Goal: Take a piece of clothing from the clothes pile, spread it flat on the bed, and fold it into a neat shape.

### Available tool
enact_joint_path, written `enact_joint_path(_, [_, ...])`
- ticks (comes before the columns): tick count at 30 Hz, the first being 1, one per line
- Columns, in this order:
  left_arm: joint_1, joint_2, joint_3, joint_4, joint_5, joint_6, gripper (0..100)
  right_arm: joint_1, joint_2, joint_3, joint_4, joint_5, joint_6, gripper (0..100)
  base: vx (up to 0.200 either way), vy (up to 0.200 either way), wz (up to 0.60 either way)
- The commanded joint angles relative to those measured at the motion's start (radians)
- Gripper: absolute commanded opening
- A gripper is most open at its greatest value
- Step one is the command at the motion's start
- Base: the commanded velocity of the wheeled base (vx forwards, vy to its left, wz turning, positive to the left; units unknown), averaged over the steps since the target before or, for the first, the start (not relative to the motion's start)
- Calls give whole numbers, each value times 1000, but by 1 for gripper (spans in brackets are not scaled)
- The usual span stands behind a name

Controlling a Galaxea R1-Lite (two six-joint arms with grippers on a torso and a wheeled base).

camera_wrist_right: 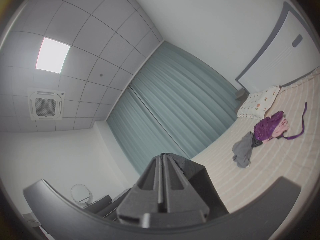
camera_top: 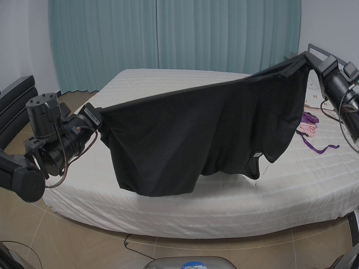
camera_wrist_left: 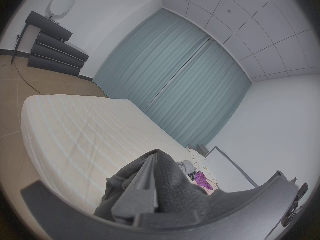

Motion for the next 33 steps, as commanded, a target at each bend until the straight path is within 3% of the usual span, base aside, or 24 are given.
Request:
enact_joint_path(1, [15, 69, -206, 135, -1, -4, 0, -47, 158, -194, 82, -3, -6, 0, 200, 0, 0])
enact_joint_path(17, [90, 434, -508, 182, -10, -5, 0, -67, 562, -475, 83, -15, -80, 0, 200, 0, 0])
enact_joint_path(27, [107, 671, -664, 182, -8, 6, 0, -67, 767, -538, 85, -15, -95, 0, 200, 0, 0])
enact_joint_path(33, [104, 793, -756, 182, -1, 7, 0, -68, 887, -592, 92, -30, -97, 0, 0, 0, 0])
